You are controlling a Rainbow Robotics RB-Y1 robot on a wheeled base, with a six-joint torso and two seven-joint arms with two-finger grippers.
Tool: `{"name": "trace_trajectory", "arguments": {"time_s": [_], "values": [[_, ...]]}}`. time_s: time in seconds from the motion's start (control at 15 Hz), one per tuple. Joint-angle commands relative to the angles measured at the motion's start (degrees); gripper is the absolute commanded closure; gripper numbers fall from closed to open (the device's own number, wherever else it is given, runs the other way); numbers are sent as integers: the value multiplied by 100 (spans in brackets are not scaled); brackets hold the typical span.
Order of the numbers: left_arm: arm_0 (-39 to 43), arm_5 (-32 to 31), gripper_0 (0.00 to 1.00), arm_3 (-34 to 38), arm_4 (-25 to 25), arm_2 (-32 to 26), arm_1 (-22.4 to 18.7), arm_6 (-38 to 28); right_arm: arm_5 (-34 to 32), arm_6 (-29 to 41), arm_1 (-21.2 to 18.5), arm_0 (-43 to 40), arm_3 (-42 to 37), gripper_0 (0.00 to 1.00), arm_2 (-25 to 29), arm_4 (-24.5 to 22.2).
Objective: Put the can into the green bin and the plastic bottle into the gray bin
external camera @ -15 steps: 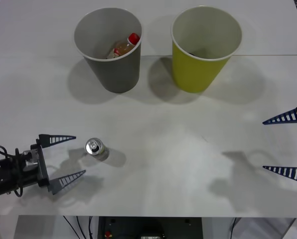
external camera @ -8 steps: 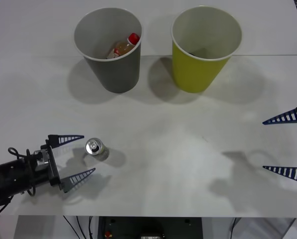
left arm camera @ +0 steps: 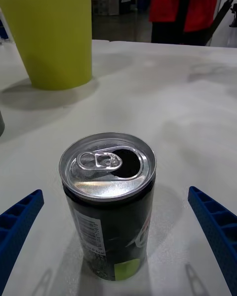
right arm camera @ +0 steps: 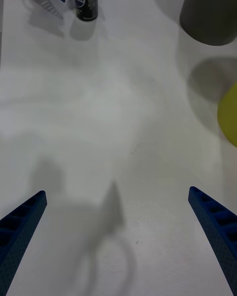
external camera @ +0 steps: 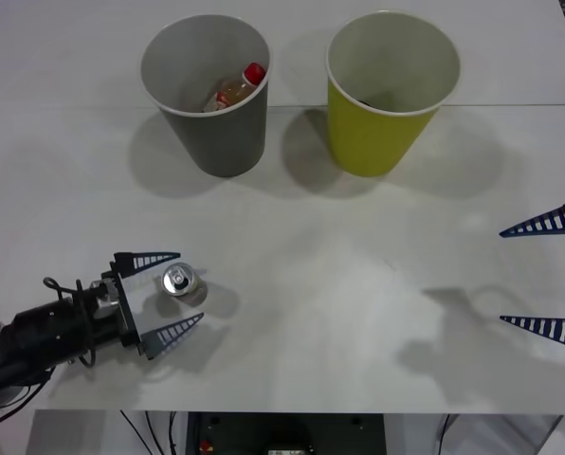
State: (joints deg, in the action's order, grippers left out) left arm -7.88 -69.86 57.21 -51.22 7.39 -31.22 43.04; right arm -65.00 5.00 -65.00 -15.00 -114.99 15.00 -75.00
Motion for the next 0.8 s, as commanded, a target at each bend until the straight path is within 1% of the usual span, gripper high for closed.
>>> {"name": "trace_trajectory", "arguments": {"time_s": [0.07,0.2,0.53,0.6,0.73,0.8], "values": [[-30,78,0,0,-64,0,142,-41,0,0,0,0,-1,0,0,0],[-56,157,0,0,-117,0,248,-59,0,0,0,0,-1,0,0,0],[-100,218,0,-8,-169,-9,300,-120,0,0,0,0,-1,0,0,0],[-109,218,9,-8,-169,-9,300,-129,0,0,0,0,-1,0,0,0],[-100,209,80,0,-205,-9,300,-138,0,0,0,0,-1,0,0,0],[-109,218,91,0,-231,-9,309,-138,0,0,0,0,-1,0,0,0]]}}
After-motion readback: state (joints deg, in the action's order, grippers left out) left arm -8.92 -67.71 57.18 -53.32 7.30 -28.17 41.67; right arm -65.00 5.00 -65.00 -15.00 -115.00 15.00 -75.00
